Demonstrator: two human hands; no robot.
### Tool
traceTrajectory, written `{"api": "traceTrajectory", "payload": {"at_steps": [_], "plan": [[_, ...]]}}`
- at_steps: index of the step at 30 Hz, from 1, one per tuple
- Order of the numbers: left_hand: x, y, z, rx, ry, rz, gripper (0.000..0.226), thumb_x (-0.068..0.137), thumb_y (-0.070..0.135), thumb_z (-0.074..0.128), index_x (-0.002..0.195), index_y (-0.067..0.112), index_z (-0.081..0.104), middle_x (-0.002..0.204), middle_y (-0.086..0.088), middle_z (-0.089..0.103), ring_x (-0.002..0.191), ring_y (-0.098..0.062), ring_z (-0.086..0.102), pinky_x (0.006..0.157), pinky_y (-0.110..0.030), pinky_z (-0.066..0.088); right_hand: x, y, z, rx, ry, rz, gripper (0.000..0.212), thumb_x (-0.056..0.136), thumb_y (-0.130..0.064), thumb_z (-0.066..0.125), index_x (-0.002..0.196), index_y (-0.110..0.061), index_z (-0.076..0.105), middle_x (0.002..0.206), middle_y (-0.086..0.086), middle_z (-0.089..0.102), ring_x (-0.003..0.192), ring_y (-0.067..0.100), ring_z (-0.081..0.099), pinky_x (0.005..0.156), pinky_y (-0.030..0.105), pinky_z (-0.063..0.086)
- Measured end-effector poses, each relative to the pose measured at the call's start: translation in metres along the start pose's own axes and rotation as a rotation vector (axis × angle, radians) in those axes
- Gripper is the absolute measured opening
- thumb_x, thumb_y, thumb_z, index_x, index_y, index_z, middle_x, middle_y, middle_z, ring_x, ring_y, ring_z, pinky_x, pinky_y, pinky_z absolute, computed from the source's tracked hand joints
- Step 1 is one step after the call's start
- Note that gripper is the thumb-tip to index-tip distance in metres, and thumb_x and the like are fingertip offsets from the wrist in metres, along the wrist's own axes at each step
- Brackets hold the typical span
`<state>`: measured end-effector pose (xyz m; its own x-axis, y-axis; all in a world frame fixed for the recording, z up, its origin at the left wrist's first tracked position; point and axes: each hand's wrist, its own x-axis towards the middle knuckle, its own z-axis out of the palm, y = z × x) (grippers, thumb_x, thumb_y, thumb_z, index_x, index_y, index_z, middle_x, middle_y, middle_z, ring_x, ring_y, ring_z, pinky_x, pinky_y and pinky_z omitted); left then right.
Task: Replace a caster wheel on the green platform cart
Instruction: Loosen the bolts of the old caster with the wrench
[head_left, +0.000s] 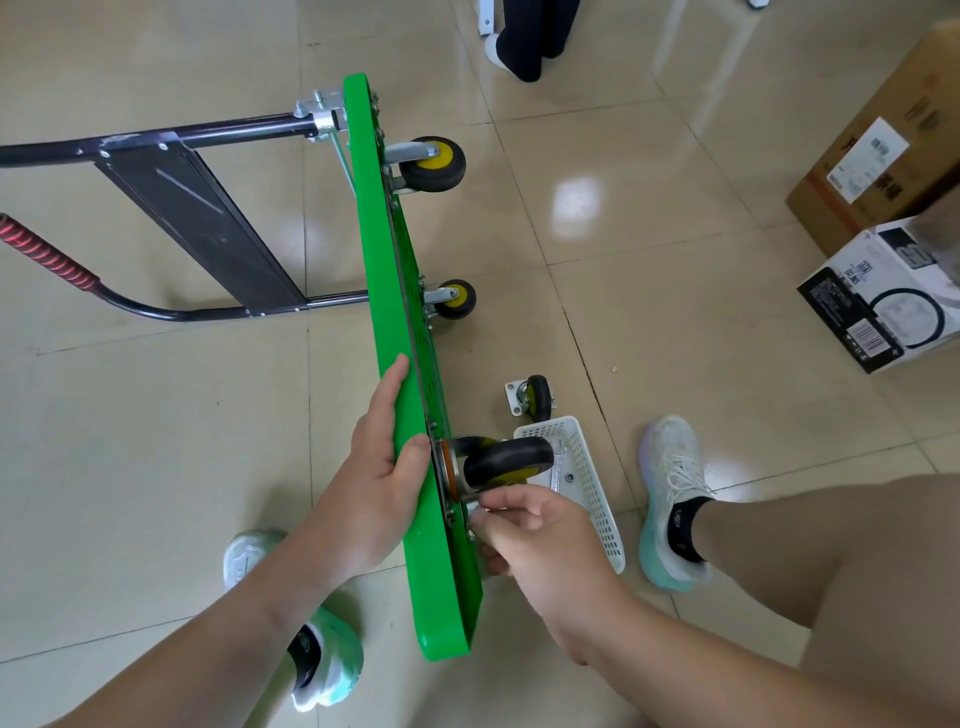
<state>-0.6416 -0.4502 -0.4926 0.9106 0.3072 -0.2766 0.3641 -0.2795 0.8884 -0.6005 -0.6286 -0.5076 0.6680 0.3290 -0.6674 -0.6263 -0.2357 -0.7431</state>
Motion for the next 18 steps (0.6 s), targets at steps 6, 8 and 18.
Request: {"api": "traceTrajectory", "payload": {"at_steps": [6, 8, 18], "plan": [[0.001, 0.001, 0.000, -0.012, 0.001, -0.003, 0.068, 0.093, 0.048, 0.038, 0.143, 0.079, 0.004, 0.162, 0.015, 0.031, 0.148, -0.007, 0.036, 0.125, -0.047, 0.030, 0.049, 0.055, -0.048, -0.233, 0.280, 0.065, 0.013, 0.080, -0.021, 0.081, 0.088, -0.023, 0.071, 0.082, -0.002, 0.074, 0.075, 0.018, 0.068, 0.084, 0.043, 0.059], [0.000, 0.001, 0.001, -0.015, 0.008, -0.004, 0.067, 0.093, 0.048, 0.039, 0.140, 0.081, 0.005, 0.163, 0.017, 0.030, 0.148, -0.007, 0.035, 0.125, -0.047, 0.029, 0.076, 0.077, -0.065, -0.399, 0.308, 0.081, 0.012, 0.080, -0.023, 0.078, 0.083, -0.028, 0.067, 0.083, -0.007, 0.072, 0.081, 0.016, 0.068, 0.084, 0.041, 0.059], [0.001, -0.004, 0.000, -0.014, 0.016, -0.001, 0.067, 0.093, 0.048, 0.039, 0.140, 0.081, 0.007, 0.166, 0.019, 0.028, 0.150, -0.010, 0.036, 0.124, -0.048, 0.031, 0.129, 0.134, -0.119, -0.882, 0.258, 0.173, 0.014, 0.084, -0.016, 0.063, 0.071, -0.012, 0.058, 0.084, 0.004, 0.065, 0.081, 0.023, 0.061, 0.060, 0.024, 0.042]]}}
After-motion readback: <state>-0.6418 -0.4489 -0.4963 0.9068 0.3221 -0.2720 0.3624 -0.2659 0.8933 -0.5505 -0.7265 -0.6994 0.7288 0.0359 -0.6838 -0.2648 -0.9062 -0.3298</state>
